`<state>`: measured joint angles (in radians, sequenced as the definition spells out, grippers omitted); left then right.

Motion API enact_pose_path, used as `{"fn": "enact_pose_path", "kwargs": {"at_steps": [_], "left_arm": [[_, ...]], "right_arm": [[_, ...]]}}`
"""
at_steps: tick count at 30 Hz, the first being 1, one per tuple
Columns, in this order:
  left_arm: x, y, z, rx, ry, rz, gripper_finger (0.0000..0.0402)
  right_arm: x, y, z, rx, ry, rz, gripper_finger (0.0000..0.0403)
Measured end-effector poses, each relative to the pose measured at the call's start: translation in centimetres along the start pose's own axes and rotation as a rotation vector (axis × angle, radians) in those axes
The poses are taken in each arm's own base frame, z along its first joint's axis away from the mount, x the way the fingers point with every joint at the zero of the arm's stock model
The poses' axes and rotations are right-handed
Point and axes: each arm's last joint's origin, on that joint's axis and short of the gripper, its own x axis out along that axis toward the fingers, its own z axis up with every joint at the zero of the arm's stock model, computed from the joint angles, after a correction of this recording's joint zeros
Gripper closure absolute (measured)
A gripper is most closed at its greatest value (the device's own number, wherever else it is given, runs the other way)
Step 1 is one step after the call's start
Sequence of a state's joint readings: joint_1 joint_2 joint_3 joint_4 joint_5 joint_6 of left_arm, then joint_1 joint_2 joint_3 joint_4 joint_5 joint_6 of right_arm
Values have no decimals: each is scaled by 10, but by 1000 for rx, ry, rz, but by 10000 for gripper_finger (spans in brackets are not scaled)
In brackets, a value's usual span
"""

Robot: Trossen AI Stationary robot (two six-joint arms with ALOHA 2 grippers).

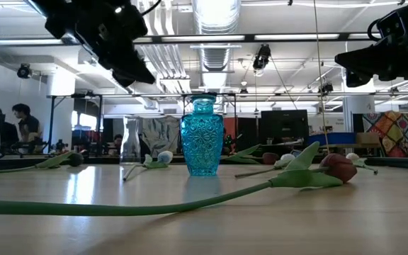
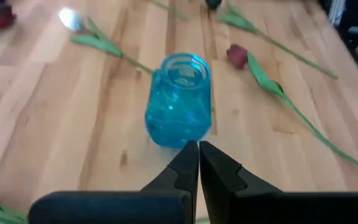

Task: Sort flowers into vase by color
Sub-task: Put the left white flower into the transparent vase

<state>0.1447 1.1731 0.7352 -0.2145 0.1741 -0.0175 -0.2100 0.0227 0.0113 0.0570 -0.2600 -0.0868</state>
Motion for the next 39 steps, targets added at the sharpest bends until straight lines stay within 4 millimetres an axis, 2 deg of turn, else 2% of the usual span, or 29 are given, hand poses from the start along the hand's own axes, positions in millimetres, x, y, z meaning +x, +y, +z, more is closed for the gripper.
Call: {"fn": "enact_pose_path", "kwargs": {"at_steps": [4, 8, 11, 16, 21, 27, 31, 39], "left_arm": [[11, -10, -4, -78, 75, 20, 402], [21, -9, -14, -210, 148, 115, 402], [29, 1, -19, -357, 157, 241, 402], [41, 20, -29, -495, 210, 321, 399], [52, 46, -40, -579, 258, 401, 362], [60, 82, -50, -658, 246, 478, 294], [65, 98, -54, -679, 231, 501, 259], [88, 114, -53, -682, 293, 520, 248]], "right_arm": [[0, 0, 0, 0, 0, 0, 394], [0, 0, 0, 0, 0, 0, 394], [0, 0, 0, 0, 0, 0, 394], [0, 0, 0, 0, 0, 0, 394], [0, 0, 0, 0, 0, 0, 394], [0, 0, 0, 0, 0, 0, 394], [0, 0, 0, 0, 0, 0, 394], [0, 0, 0, 0, 0, 0, 394]]}}
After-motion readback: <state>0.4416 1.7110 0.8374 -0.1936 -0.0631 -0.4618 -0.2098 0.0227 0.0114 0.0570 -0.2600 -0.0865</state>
